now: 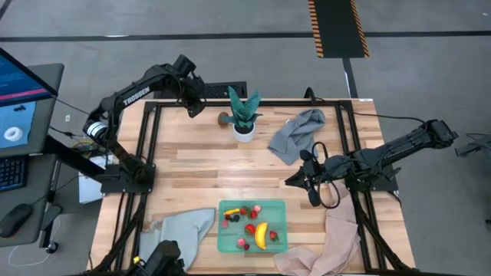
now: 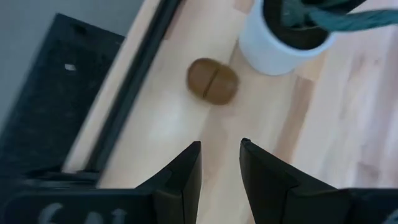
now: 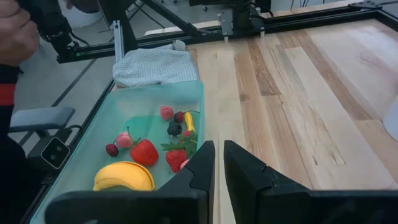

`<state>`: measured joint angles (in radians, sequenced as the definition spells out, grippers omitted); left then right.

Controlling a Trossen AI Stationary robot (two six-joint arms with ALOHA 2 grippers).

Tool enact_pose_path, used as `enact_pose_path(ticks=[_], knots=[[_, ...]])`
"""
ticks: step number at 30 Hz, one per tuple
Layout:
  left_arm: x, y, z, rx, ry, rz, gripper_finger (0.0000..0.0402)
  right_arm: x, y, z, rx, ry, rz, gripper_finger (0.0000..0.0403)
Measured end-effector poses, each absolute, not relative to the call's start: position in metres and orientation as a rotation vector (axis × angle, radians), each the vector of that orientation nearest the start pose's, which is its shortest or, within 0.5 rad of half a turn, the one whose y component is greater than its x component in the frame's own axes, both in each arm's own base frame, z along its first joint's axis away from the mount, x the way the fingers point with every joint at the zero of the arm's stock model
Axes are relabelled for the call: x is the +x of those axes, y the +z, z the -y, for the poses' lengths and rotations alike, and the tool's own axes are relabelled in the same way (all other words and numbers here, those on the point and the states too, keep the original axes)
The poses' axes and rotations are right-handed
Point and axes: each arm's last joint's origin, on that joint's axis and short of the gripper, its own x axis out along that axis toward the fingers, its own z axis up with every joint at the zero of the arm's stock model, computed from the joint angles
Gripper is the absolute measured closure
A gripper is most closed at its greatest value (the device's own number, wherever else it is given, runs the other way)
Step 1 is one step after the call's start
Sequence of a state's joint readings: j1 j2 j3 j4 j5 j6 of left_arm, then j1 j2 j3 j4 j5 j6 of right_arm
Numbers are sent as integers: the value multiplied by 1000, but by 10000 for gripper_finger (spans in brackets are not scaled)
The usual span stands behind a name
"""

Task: Pick and placing Produce into tupperware
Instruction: Put the green kiwi into the green bin

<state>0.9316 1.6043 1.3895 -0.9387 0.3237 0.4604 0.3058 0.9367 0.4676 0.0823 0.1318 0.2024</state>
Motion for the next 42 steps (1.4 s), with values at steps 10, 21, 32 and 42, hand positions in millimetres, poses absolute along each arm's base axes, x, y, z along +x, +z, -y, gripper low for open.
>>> enact_pose_path(ticks=[10,21,32,42], knots=[[202,287,-253,-157,330,-1042,260,191,223,-56,115,133,-394,344],[216,287,-243,-38,310,-1101,93,191,222,-56,115,133,-394,344],[232,267,-247,-82,256,-1099,15,191,223,-56,115,133,-393,344],[241,253,-252,-94,218,-1095,9,191,223,-56,116,132,-394,344]])
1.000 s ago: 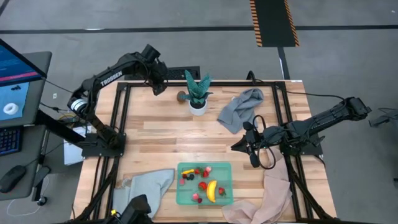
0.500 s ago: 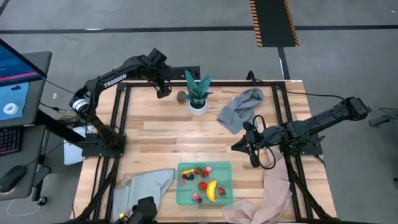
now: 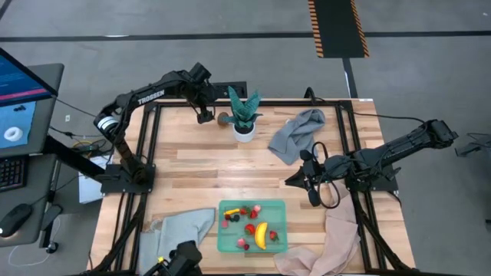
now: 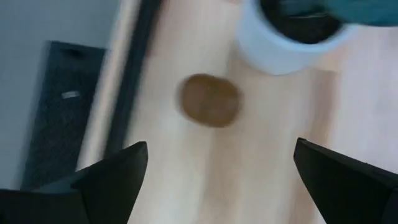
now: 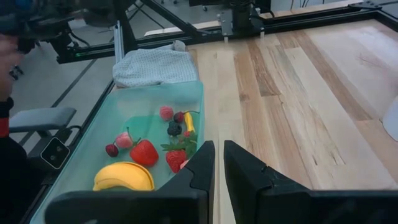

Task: Pick and placing Produce into tupperware
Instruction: Put the green kiwi into the green bin

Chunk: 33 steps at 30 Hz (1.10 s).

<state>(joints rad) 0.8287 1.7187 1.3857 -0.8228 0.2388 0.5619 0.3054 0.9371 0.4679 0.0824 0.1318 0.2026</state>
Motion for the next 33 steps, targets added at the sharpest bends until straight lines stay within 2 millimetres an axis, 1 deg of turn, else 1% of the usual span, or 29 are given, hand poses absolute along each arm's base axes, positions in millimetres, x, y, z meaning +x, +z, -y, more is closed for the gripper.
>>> enact_pose_path(ticks=[2,3,6,10,15,20,23,25,29,33], knots=[[241,254,-254,-61,283,-1123,10,191,222,-56,116,132,-394,344],[240,254,-253,-56,287,-1139,10,191,223,-56,115,132,-394,344],[239,252,-250,17,159,-1157,10,191,223,-56,116,132,-393,344],[243,252,-247,15,35,-1068,10,191,223,-56,116,132,-393,344],[242,253,-248,24,-55,-984,10,191,223,-56,115,132,-394,344],[230,237,-254,-2,-133,-881,10,191,223,-56,115,132,-394,344],[225,229,-261,11,-90,-849,10,191,222,-56,116,132,-394,344],[222,224,-265,-13,-56,-840,10,191,222,-56,115,132,-394,344],[219,215,-266,-25,-78,-775,10,191,222,-56,116,132,-394,344],[210,207,-270,-74,-27,-766,10,191,223,-56,116,132,-394,344]])
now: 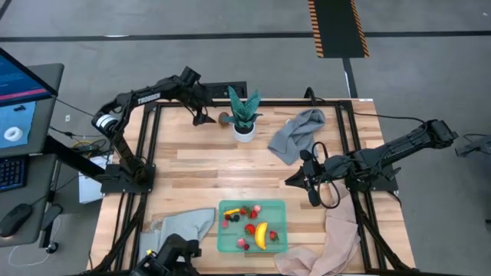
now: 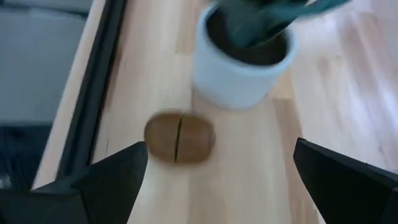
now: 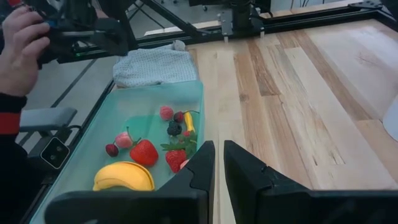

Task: Pick and placing Produce into tupperware
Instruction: Put the green kiwi into the green bin

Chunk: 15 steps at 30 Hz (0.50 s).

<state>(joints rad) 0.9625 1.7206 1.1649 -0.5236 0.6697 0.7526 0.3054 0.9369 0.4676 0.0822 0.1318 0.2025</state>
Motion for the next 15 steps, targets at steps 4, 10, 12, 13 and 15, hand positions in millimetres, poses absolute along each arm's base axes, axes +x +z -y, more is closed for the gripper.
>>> enact_pose_path(ticks=[4,10,12,13,15], knots=[[205,197,-270,-135,-5,-753,10,191,223,-56,115,132,-394,344],[202,187,-268,-191,25,-742,10,191,223,-56,115,132,-394,344],[201,183,-267,-232,70,-770,10,191,222,-56,115,132,-394,344],[200,182,-267,-247,90,-778,10,191,222,-56,116,132,-394,344],[200,180,-268,-261,114,-778,10,191,223,-56,116,132,-394,344]])
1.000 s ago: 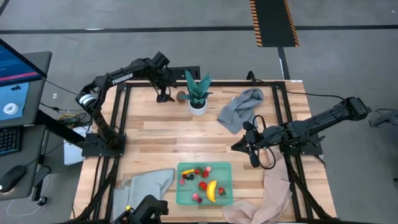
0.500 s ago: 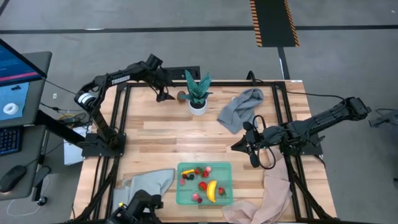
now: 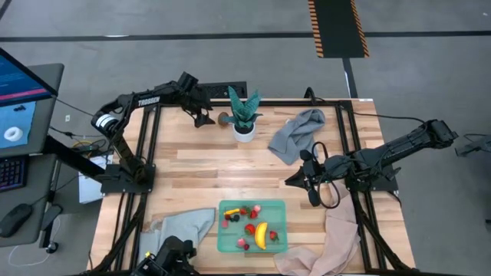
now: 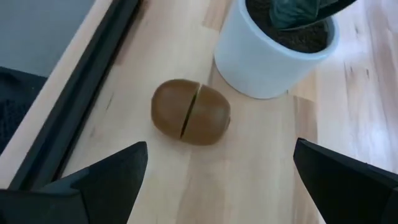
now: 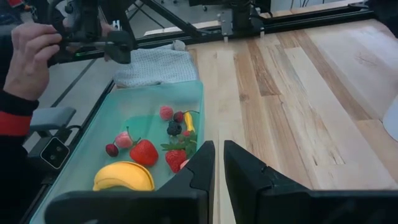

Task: Pick and placing Produce into tupperware
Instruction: Put the green kiwi into the green bin

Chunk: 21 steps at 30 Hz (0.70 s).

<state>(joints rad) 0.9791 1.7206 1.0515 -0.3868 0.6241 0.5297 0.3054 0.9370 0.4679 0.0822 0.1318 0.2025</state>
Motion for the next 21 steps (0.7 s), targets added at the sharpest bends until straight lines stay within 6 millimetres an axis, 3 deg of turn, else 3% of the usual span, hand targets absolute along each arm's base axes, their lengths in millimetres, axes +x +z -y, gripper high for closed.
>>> enact_pose_path(ticks=[7,21], knots=[[203,177,-268,-275,154,-751,10,191,223,-56,116,132,-393,344],[216,178,-263,-140,189,-796,10,191,223,-56,116,132,-394,344]])
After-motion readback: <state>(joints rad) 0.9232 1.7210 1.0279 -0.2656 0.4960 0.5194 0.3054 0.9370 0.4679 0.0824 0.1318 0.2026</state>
